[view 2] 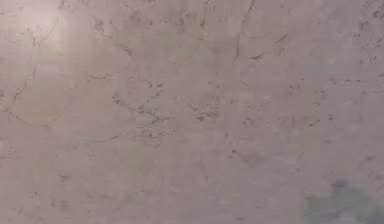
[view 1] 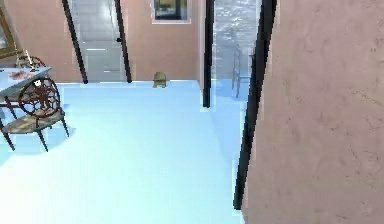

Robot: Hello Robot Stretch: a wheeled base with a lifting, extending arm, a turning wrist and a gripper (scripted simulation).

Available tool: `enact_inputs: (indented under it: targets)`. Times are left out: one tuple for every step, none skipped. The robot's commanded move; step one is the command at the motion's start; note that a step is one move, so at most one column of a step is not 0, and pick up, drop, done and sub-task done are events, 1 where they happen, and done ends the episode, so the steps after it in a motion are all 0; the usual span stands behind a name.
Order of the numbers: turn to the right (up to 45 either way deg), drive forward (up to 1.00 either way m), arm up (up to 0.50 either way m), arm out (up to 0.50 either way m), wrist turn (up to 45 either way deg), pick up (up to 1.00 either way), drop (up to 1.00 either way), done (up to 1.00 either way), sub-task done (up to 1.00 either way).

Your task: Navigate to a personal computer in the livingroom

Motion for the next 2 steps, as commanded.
enact_inputs:
  targets:
    - [0.0, 1.0, 0.0, 0.0, 0.0, 0.0, 0.0, 0.0, 0.0]
    - [0.0, 0.3, 0.0, 0.0, 0.0, 0.0, 0.0, 0.0, 0.0]
